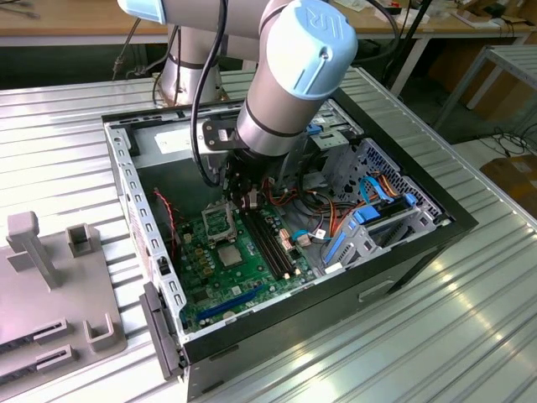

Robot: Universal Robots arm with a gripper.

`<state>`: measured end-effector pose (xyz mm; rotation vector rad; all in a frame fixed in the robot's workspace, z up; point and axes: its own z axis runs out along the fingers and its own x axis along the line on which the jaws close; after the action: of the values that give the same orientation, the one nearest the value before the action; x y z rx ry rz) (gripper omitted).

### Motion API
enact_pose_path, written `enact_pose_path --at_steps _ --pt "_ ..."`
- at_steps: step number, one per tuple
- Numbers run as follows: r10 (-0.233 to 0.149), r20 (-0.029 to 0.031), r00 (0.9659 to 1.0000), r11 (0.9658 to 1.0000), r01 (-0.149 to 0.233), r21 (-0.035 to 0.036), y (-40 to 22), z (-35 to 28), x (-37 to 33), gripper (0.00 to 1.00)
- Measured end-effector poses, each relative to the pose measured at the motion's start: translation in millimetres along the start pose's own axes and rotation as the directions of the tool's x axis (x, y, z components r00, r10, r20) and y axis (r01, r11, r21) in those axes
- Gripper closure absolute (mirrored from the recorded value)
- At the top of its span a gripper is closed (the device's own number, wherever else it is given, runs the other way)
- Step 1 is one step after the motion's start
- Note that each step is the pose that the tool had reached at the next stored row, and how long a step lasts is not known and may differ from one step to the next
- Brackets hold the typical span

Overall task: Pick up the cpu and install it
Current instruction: 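Close the cpu cover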

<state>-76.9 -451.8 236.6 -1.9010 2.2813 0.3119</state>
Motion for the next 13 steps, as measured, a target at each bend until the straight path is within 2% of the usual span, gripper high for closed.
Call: enact_pose_path --at_steps 13 --pt "0.000 0.0000 1.0000 1.0000 0.000 0.0001 1.5 -3.5 -0.2 0.89"
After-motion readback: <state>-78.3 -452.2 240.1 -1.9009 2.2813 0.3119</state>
